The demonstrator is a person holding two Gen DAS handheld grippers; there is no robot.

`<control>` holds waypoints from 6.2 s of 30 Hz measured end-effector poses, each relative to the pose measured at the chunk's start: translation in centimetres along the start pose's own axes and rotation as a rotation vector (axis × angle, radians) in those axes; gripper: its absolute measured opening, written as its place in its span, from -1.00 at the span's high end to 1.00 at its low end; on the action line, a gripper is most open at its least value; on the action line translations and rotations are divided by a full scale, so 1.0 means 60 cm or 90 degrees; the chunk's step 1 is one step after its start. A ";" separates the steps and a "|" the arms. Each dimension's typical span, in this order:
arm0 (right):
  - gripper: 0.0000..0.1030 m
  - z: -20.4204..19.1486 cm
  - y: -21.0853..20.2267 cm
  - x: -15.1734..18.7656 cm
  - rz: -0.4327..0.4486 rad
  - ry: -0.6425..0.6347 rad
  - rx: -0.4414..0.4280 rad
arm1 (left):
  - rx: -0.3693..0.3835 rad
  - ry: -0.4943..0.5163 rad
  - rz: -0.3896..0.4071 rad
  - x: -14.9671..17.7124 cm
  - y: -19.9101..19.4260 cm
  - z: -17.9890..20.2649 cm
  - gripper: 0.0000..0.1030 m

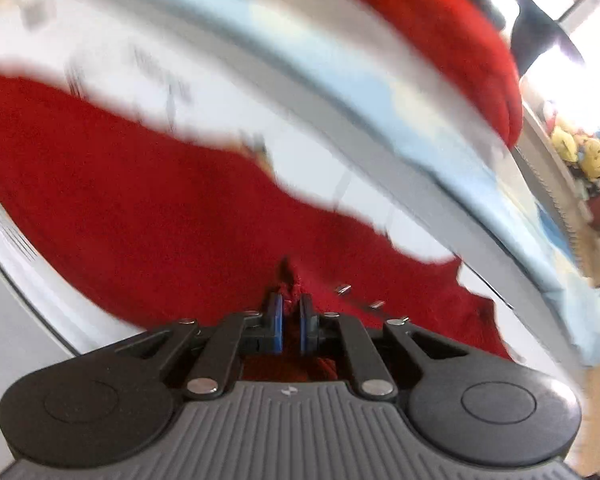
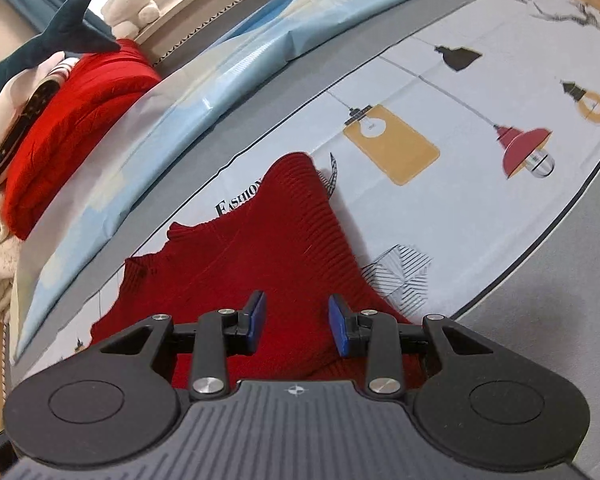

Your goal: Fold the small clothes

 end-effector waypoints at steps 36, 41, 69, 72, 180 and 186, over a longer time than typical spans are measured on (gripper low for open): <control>0.22 -0.114 0.038 0.019 -0.028 -0.113 0.035 | -0.104 -0.214 0.022 -0.174 -0.082 -0.388 0.27; 0.22 -0.124 0.038 0.027 -0.041 -0.135 0.030 | -0.092 -0.301 0.042 -0.191 -0.096 -0.481 0.27; 0.22 -0.112 0.022 0.027 -0.032 -0.135 0.029 | 0.308 0.353 -0.070 0.038 -0.090 0.203 0.82; 0.22 -0.110 0.023 0.025 -0.031 -0.130 0.031 | 0.296 0.332 -0.106 0.043 -0.066 0.201 0.77; 0.22 0.084 -0.384 0.063 0.189 -0.188 -0.089 | 0.114 0.305 -0.002 0.126 -0.366 -0.020 0.62; 0.22 0.236 -0.375 0.162 0.126 -0.132 -0.021 | 0.088 0.264 -0.045 0.228 -0.396 -0.123 0.62</control>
Point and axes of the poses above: each gripper's, at about its wrist camera, not at the fingertips, and y roughly the way its jaws point, z to its right, x to its underside, the point moved 5 cm from there along y, roughly the way its jaws point, and after that the axes turned 9 degrees about x, right-handed, at the moved point
